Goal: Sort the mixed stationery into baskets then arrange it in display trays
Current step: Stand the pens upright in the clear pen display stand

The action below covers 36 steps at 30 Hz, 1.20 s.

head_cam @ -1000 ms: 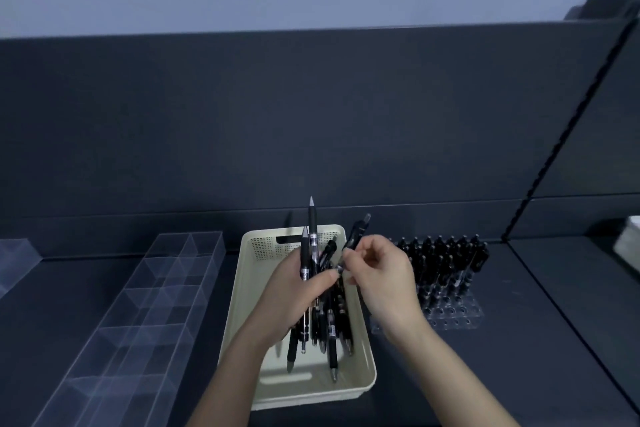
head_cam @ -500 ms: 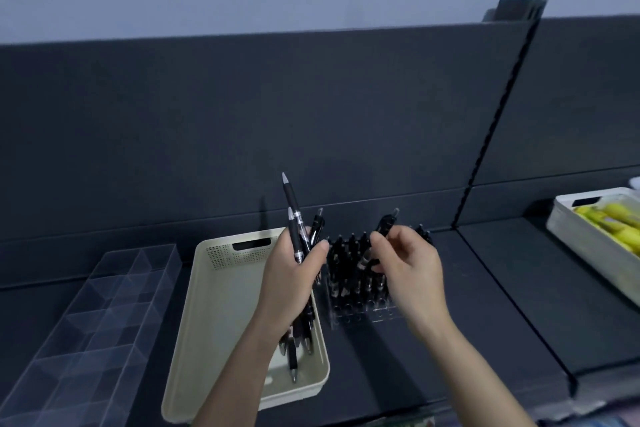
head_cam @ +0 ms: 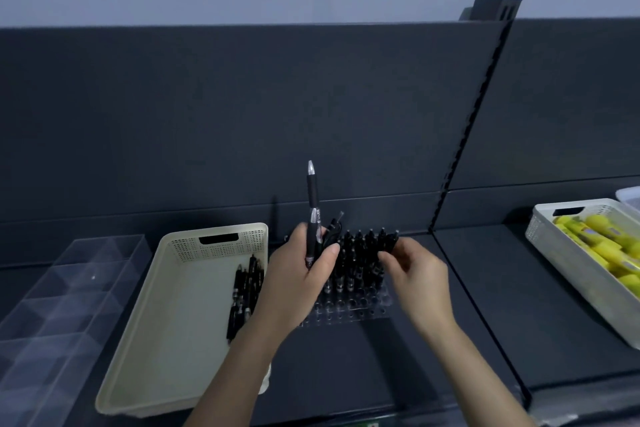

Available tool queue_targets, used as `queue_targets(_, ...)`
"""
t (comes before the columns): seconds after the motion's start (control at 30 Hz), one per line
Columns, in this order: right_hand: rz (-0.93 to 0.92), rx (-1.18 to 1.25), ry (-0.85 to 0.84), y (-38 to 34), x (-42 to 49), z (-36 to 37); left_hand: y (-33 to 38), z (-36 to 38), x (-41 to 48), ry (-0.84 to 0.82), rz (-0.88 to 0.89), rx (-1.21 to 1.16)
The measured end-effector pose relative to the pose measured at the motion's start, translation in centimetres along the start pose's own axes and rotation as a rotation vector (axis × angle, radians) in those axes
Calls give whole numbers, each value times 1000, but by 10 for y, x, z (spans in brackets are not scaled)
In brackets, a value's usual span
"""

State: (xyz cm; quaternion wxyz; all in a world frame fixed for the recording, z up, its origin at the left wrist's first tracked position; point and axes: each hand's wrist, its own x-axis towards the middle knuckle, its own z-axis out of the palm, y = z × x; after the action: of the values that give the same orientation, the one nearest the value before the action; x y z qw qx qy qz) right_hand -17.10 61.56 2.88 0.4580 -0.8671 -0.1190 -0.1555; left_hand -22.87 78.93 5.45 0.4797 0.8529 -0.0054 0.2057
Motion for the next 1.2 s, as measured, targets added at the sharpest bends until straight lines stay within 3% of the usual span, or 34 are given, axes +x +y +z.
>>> queue_targets(0.13, -28, -32, -80, 9, 1, 4, 7, 12, 4, -44, 9, 46)
queue_targets(0.47, -91, -241, -297, 14, 2, 13, 3, 35, -13, 30, -85, 12)
queue_targets(0.83, -94, -368, -353, 10, 5, 11, -3, 38, -21, 32, -133, -28)
queue_targets(1.0, 80, 88, -174, 1, 6, -14, -11, 39, -21, -109, -99, -10)
queue_targets(1.1, 211, 482, -206, -12, 13, -23, -13, 42, -16, -210, -50, 15)
queue_targets(1.2, 253, 620, -285, -19, 15, -27, -15, 46, -12, -305, -10, -7)
